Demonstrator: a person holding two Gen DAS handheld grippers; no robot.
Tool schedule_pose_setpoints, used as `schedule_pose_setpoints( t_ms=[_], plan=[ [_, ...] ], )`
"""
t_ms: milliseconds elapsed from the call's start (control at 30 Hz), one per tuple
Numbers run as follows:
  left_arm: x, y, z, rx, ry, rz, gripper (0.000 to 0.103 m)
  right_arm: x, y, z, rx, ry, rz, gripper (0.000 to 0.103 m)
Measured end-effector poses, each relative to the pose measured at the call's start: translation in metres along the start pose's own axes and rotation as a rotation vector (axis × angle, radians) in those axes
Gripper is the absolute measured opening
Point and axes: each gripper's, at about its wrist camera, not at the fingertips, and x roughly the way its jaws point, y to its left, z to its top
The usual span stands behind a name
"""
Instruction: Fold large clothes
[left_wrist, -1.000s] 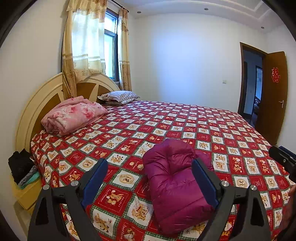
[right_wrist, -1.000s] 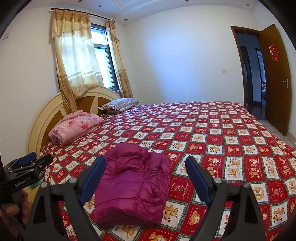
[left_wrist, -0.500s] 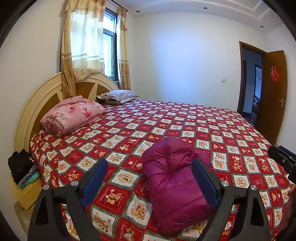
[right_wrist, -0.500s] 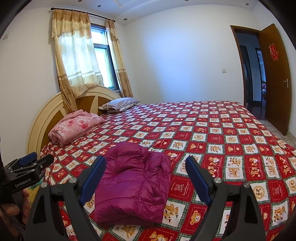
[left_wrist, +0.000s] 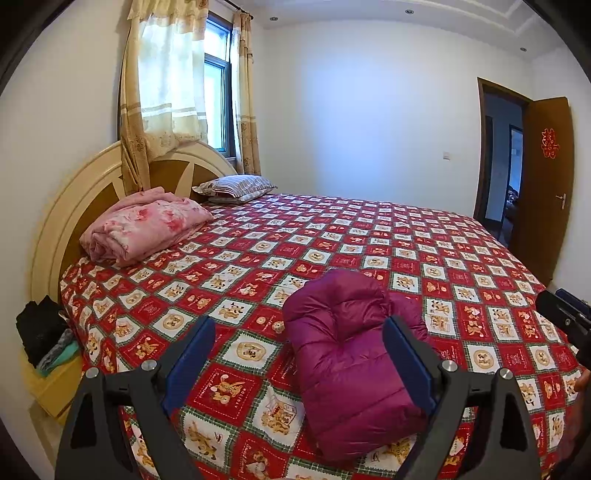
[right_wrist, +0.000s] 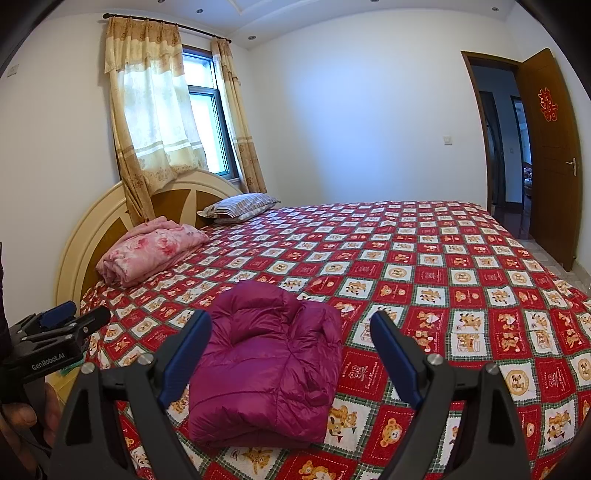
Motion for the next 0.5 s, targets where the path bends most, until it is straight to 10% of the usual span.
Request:
schedule_pose_setpoints(
  t_ms=[500],
  plan=[
    [0.0066,-0.0064,-0.0037,0.040,0.004,0.016,0.092,0.0004,0.0037,-0.0039,-0.002,0.003,0.000,0.090]
  ],
)
